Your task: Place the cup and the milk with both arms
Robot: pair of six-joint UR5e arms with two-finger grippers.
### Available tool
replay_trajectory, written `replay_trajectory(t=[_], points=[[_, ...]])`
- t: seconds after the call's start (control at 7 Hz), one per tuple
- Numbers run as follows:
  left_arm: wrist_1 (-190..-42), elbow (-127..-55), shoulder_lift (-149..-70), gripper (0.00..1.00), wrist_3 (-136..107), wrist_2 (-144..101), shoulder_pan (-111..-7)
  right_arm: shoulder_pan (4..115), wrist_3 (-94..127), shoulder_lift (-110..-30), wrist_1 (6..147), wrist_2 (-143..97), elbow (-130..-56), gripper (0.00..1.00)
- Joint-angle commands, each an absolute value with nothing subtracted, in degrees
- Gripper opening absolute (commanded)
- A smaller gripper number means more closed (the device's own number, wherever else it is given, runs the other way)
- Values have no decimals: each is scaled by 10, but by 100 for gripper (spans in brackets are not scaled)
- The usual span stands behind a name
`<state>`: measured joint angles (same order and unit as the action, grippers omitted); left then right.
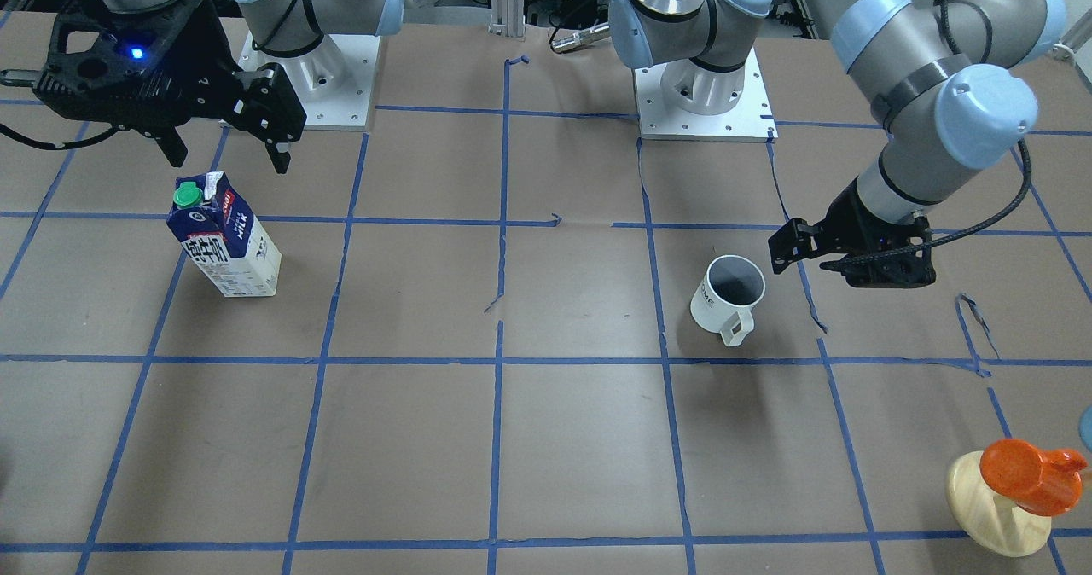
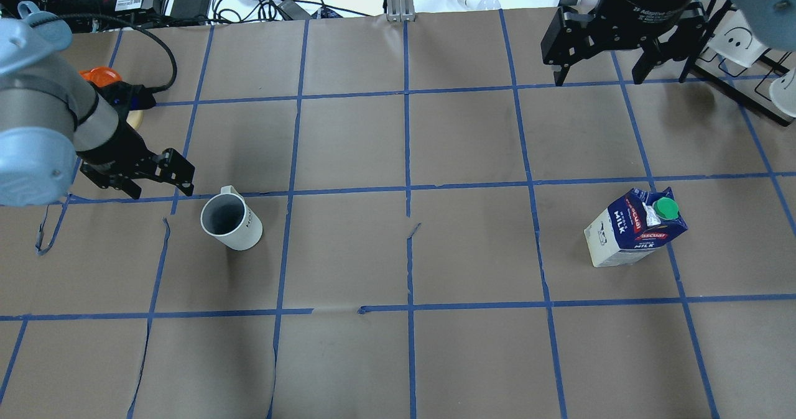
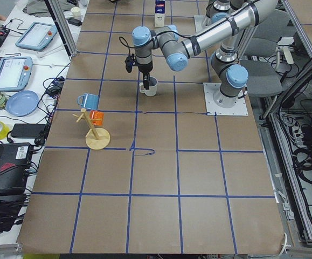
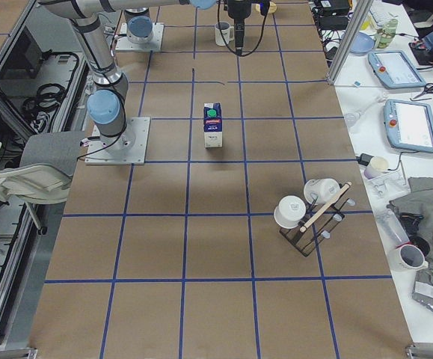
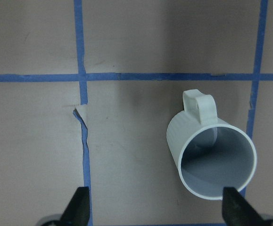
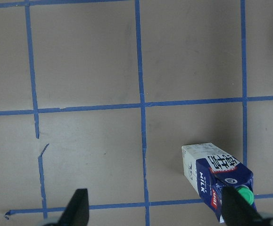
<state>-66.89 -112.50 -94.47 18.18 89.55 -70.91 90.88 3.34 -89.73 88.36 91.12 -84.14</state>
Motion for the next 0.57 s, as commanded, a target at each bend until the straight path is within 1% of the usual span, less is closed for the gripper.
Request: replay_trajectory(t=[0.0,0.14,0.29,0.43], points=[[-619,-1182,-951,98,178,893,-711,909,33,-897,883,911,-842,100],[-611,-1194,-956,98,178,837,-709,909,32,-897,883,911,-841,100],[-592,-1192,-969,98,178,825,-709,909,32,-897,883,911,-841,100],[-586,-1192,-976,88,179,826,-709,909,32,-897,883,911,-841,100]])
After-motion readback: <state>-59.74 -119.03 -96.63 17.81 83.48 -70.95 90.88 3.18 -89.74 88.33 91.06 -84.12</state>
